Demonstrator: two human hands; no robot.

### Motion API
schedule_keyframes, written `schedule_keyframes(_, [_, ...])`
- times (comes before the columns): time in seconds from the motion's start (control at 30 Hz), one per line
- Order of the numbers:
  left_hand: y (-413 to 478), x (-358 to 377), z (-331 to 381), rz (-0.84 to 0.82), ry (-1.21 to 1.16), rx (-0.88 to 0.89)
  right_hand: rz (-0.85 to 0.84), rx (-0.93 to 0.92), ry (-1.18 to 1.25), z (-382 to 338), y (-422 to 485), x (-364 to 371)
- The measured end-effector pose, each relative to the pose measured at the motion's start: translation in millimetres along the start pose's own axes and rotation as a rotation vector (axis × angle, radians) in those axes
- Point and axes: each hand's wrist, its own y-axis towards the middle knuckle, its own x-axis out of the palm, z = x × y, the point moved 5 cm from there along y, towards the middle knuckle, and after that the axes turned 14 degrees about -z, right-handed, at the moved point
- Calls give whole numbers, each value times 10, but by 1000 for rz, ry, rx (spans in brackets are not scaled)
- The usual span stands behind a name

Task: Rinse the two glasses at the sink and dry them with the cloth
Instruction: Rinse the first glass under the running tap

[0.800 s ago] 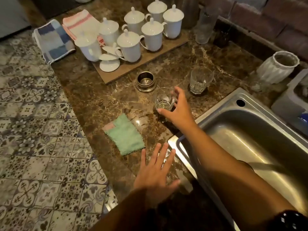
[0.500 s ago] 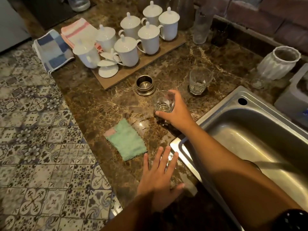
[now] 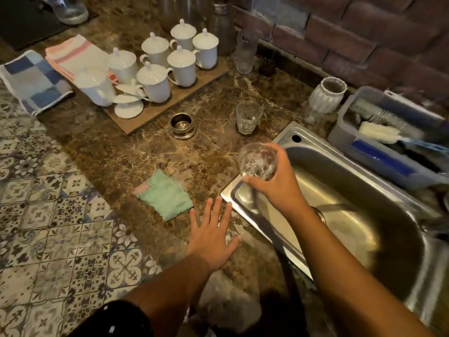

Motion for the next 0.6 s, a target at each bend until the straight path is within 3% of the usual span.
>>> schedule_keyframes(0.17, [-30, -45, 1, 15, -76, 15, 157, 47, -4, -98, -718, -248])
schedule_keyframes(0.33, [-45, -312, 165, -143, -76, -64, 284, 100, 26, -38, -1400, -523])
schedule_keyframes(0.43, [-47, -546, 493, -179, -209, -107, 321, 87, 34, 22, -1757, -680])
schedule_keyframes(0.53, [-45, -836, 1082, -40, -347, 149, 345, 88, 47, 85, -2059, -844])
schedule_keyframes(0.6, [-119, -1030, 1544, -40, -492, 321, 355, 88, 43, 128, -2222, -957])
